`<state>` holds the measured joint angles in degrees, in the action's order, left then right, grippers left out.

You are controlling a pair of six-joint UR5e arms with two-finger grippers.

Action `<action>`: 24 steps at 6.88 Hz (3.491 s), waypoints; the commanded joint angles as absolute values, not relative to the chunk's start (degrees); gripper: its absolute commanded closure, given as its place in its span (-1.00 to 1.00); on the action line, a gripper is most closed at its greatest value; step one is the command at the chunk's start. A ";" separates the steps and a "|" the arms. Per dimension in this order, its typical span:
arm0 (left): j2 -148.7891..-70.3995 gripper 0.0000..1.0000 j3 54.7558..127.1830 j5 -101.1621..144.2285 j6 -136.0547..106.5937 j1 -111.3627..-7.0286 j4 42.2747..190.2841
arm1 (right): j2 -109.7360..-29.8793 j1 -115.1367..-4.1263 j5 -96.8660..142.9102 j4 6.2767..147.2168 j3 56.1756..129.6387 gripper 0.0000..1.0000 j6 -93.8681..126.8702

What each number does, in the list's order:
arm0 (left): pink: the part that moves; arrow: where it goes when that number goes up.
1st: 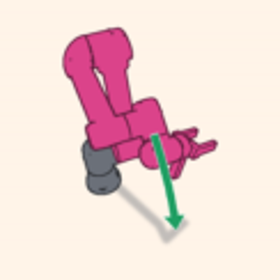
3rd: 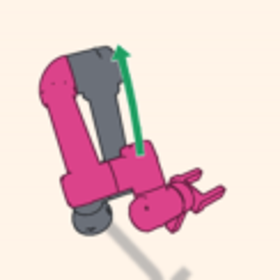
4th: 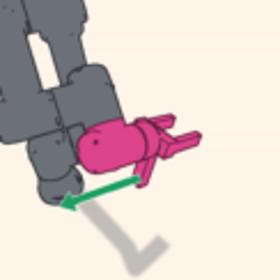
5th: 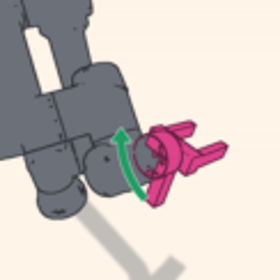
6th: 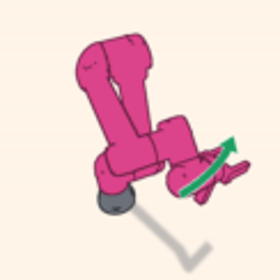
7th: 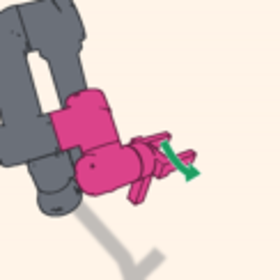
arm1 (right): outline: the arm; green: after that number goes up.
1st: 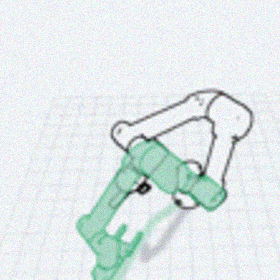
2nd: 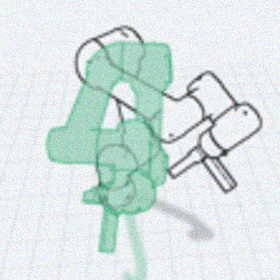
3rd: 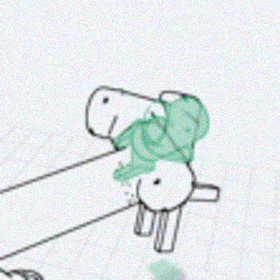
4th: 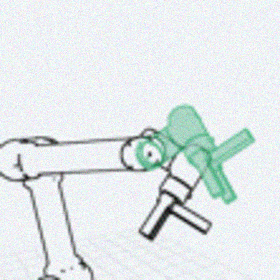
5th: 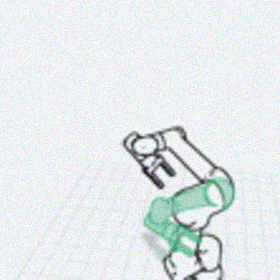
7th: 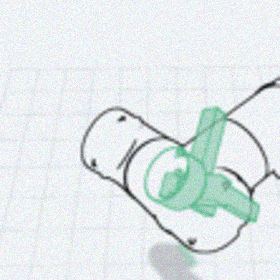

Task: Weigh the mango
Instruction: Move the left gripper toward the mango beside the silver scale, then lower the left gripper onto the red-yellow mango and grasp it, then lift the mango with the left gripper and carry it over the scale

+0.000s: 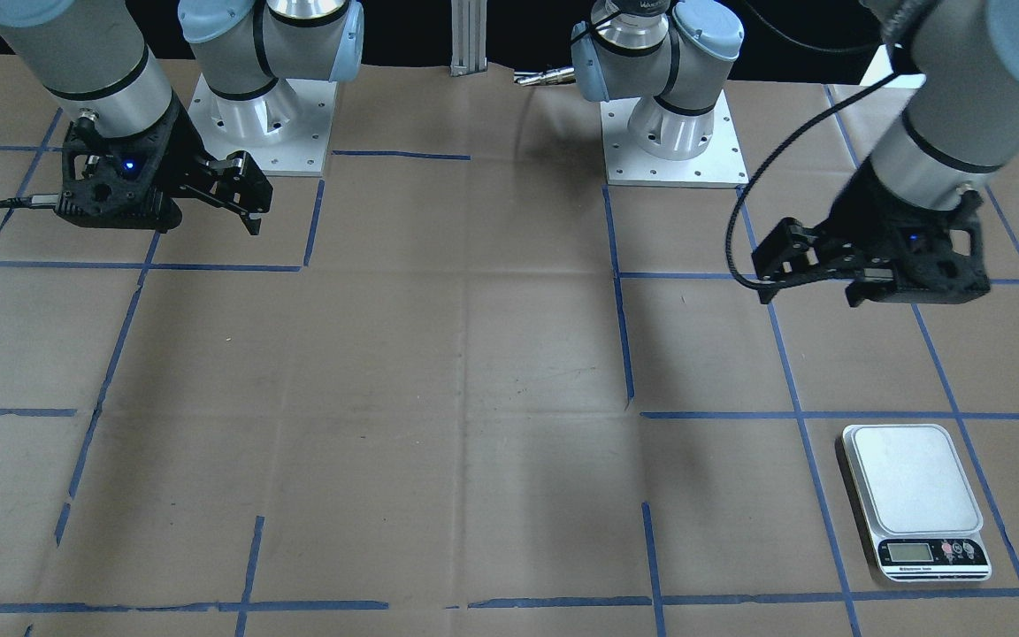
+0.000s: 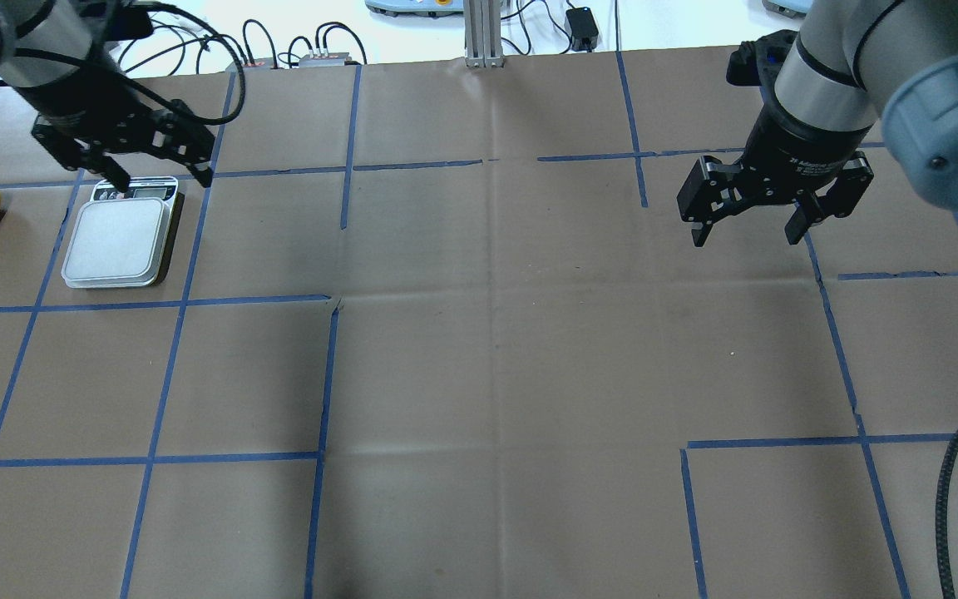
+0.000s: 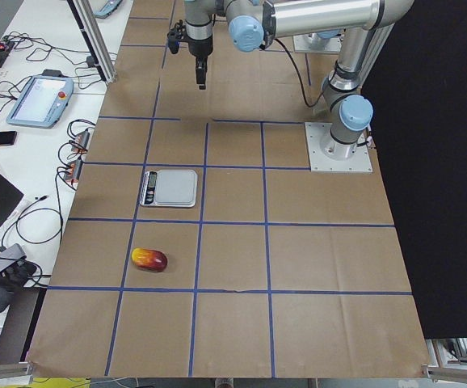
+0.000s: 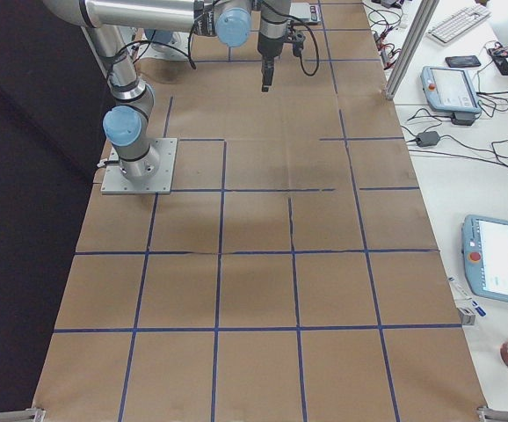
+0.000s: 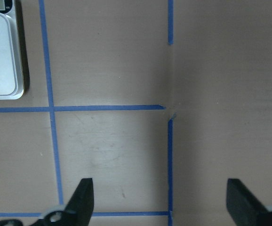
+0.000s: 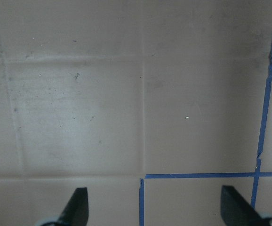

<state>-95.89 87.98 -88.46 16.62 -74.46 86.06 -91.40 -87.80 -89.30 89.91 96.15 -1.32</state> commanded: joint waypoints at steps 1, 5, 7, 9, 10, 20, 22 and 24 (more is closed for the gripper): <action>-101.38 -0.99 85.71 -88.51 34.20 -59.31 82.21 | -91.41 -87.80 -89.30 89.91 96.15 -1.00 -1.32; -127.89 -0.99 58.11 -88.51 56.31 -45.45 79.45 | -91.41 -87.80 -89.30 89.91 96.15 -1.00 -1.32; -141.53 -0.99 42.96 -87.64 59.49 -45.26 79.80 | -91.41 -87.80 -89.30 89.91 96.15 -1.00 -1.32; -150.17 -0.99 35.18 -86.84 60.03 -45.61 80.24 | -91.49 -87.80 -89.30 89.91 96.15 -1.00 -1.32; -152.12 -0.98 35.42 -87.01 60.03 -46.05 80.24 | -91.41 -87.80 -89.30 89.91 96.15 -1.00 -1.32; -148.65 0.03 36.03 -90.00 54.34 -46.75 88.04 | -91.41 -87.80 -89.30 89.91 96.15 -1.00 -1.32; -140.76 0.08 44.14 -89.65 46.45 -50.34 92.55 | -91.41 -87.80 -89.30 89.91 96.15 -1.00 -1.32; -131.09 0.08 62.32 -89.56 35.48 -54.38 83.65 | -91.41 -87.80 -89.30 89.91 96.15 -1.00 -1.32</action>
<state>-136.52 52.13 -89.61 42.10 -51.74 89.10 -91.41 -87.80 -89.30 89.91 96.15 -1.32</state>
